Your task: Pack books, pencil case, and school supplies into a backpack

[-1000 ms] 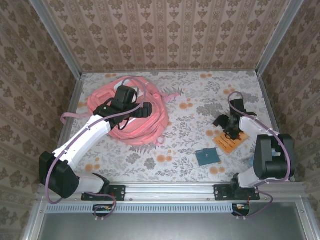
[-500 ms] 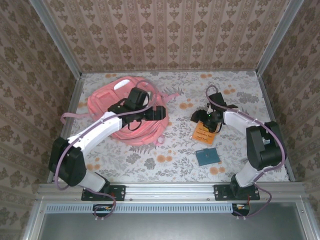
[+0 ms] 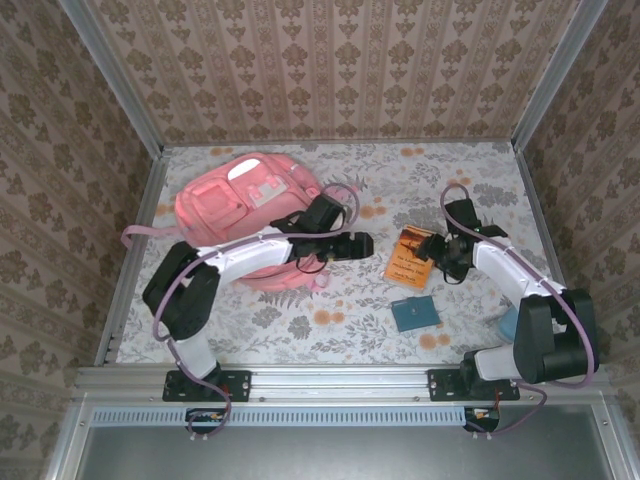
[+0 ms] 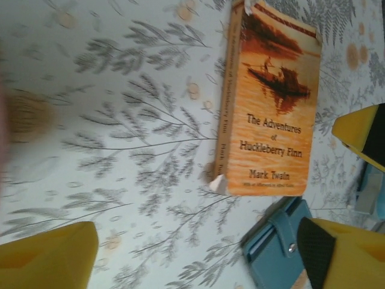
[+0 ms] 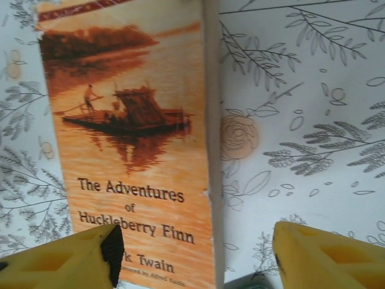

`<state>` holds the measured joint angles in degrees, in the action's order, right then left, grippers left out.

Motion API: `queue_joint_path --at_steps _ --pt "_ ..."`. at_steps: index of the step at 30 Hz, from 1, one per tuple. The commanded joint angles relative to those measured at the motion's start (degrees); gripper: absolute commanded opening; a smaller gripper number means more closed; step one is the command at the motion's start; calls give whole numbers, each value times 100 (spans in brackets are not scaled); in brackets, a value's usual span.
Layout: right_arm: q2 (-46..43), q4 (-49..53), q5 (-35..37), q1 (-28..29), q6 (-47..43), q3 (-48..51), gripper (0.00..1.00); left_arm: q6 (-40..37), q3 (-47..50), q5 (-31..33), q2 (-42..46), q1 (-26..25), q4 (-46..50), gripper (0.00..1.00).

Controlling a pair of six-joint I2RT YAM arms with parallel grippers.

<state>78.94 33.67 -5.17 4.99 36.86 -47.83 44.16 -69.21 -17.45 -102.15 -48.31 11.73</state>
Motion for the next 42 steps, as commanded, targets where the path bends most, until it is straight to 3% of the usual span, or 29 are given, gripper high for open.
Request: queue_joint_path --at_steps 1,11,20,31,42 --pt "323 230 -179 -34 -280 -59 63 280 -528 -57 -335 -191 -223 83" --pt "998 -53 -508 -25 -526 -122 45 172 -1976 31 -1674 -458 721 70" --pt "1046 -199 -457 -16 -662 -43 43 148 -2885 439 -2447 -495 1495 63" --pt "956 -399 -1077 45 -636 -57 34 288 -3053 208 -2819 -529 1600 45" --pt "649 70 -1410 102 -459 -533 23 200 -2941 -57 -2954 -541 1460 30"
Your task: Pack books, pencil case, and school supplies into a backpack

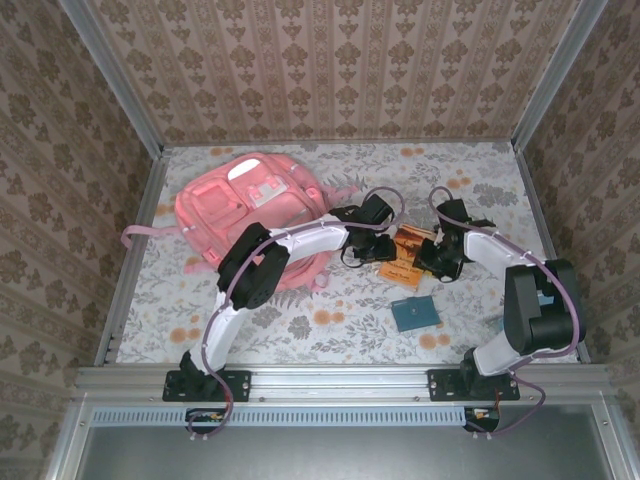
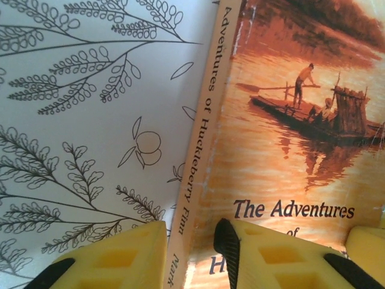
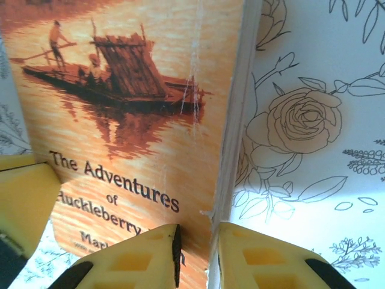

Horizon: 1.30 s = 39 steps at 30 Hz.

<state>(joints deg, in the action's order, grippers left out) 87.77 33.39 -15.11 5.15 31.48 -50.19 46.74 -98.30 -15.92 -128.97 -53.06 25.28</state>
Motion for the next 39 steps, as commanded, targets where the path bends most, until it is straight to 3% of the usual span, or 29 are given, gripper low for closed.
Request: queue_joint_path --at_steps 1,10,12,17,20,26,33,39 --pt "-268 152 -393 116 137 -343 22 -73 -6 -186 -278 -69 101 29" --pt "-365 378 -160 197 358 -582 7 -247 161 -186 -171 -43 -29 27" --pt "-379 341 -121 197 368 -575 0 -320 136 -261 -63 -25 -96 29" --pt "-601 204 -261 163 265 -586 0 -500 103 -391 487 169 -168 42" --pt "-1029 -183 -824 64 200 -499 0 -553 232 -433 965 357 -213 60" --pt "-1574 -764 -1997 -26 337 -557 0 -361 1155 -833 1937 831 -787 86" --pt "-1693 -1420 -3286 -10 623 -584 0 76 2508 -1744 2971 1331 -1942 98" --pt "-1623 -1978 -4002 126 845 -484 0 503 3413 -2354 3464 1511 -2967 99"
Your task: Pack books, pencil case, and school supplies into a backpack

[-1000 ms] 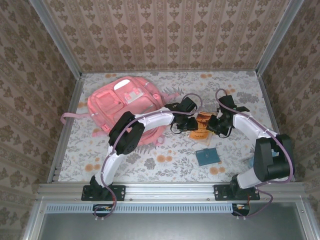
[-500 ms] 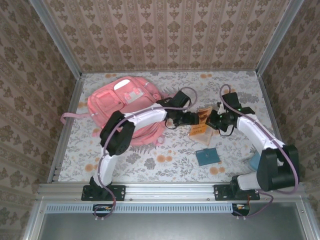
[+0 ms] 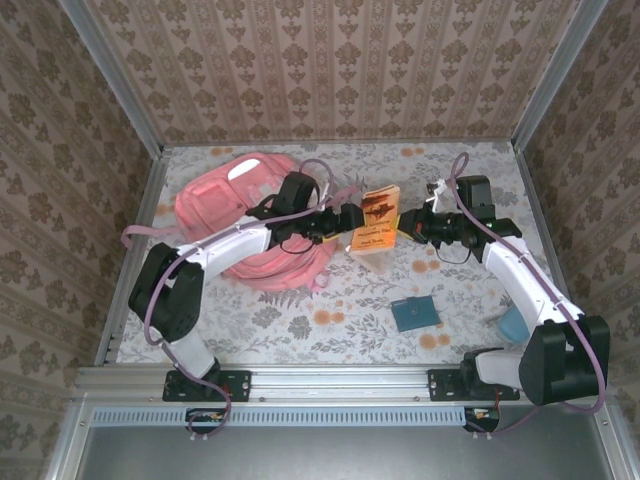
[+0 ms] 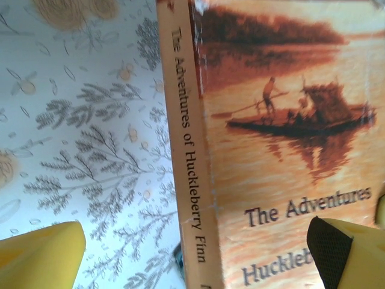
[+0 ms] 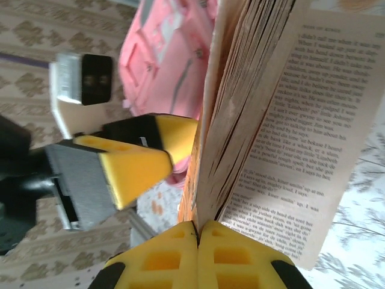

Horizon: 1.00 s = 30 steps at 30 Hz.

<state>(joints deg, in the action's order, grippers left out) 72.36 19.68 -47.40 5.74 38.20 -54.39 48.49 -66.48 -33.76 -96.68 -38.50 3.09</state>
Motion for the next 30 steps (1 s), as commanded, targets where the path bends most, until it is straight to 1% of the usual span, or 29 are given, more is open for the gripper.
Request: queue_joint_path --at_steps 1,4,7,13,15,17,18,19,22,24,25,26,27,29,30 --pt "-86 -729 -842 89 245 -25 0 464 372 -650 270 83 -978 99" --pt "-90 -1108 -1033 159 497 95 0 973 761 -965 327 148 -1799 99" --pt "-49 -1213 -1111 281 540 123 0 1361 893 -1232 310 150 -2437 99" --pt "62 -1388 -1160 402 636 170 0 1858 1116 -1526 335 241 -3257 98" --pt "116 -1413 -1192 401 643 175 0 2060 1236 -1596 373 313 -3600 96" --pt "191 -1389 -1180 402 624 182 0 2265 1348 -1660 399 382 -3972 92" --pt "231 -1382 -1184 402 609 181 0 2306 1378 -1685 420 402 -4077 88" --pt "279 -1351 -1163 402 584 169 0 2307 1417 -1692 431 429 -4108 81" --pt "399 -1199 -1076 402 471 123 0 2220 1469 -1631 501 490 -3990 56" --pt "453 -1063 -978 402 387 76 0 2184 1542 -1567 551 547 -3966 43" --pt "478 -968 -884 402 360 58 0 2191 1571 -1540 577 578 -3966 35" --pt "479 -839 -733 402 327 32 6 2183 1598 -1507 609 609 -3966 27" --pt "465 -736 -556 402 293 24 17 2170 1603 -1496 645 631 -3959 22" --pt "358 -597 -1 402 400 94 45 2109 1603 -1421 753 683 -3847 19" --pt "289 -693 171 410 525 176 57 2045 1596 -1378 805 701 -3759 19"
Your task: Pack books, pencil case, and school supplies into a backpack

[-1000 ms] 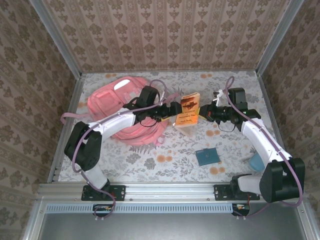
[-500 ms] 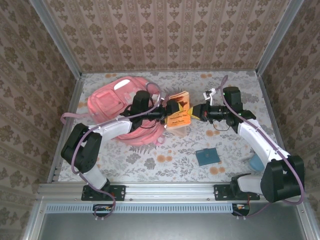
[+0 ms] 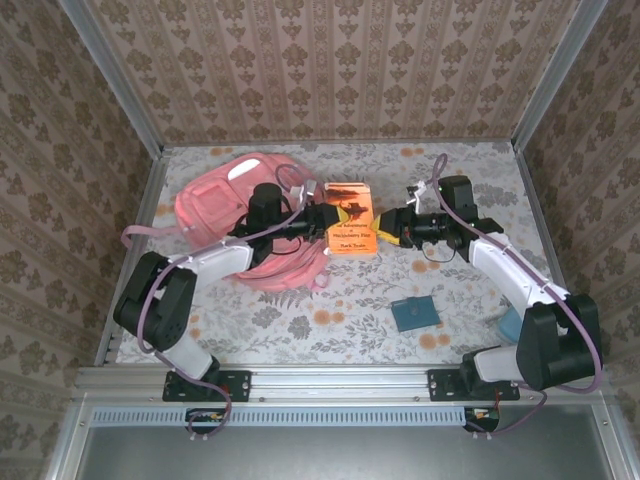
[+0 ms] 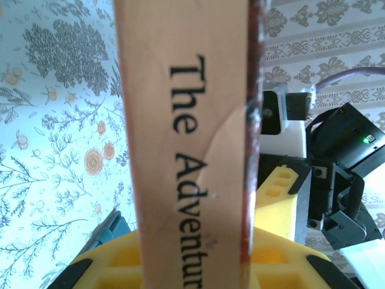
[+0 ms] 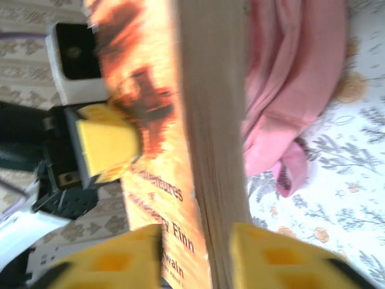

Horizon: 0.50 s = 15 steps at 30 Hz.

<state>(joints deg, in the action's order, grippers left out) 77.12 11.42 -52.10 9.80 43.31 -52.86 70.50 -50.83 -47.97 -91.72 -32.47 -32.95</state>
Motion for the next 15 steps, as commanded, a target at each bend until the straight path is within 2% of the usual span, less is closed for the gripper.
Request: queue_joint_path --at_steps 1,2,5,11,15 --pt "-283 -94 759 4 256 174 67 -233 21 124 390 130 -1 18" --pt "-372 -387 844 16 556 341 74 -283 28 246 481 156 154 18" --pt "-620 -1144 1096 183 1349 726 86 -333 58 674 744 285 517 17" --pt "-687 -2926 1815 1175 2948 1243 90 -205 159 1584 1274 508 873 15" --pt "-481 -3868 2596 1860 3574 1248 97 -13 242 1959 1511 593 883 15"
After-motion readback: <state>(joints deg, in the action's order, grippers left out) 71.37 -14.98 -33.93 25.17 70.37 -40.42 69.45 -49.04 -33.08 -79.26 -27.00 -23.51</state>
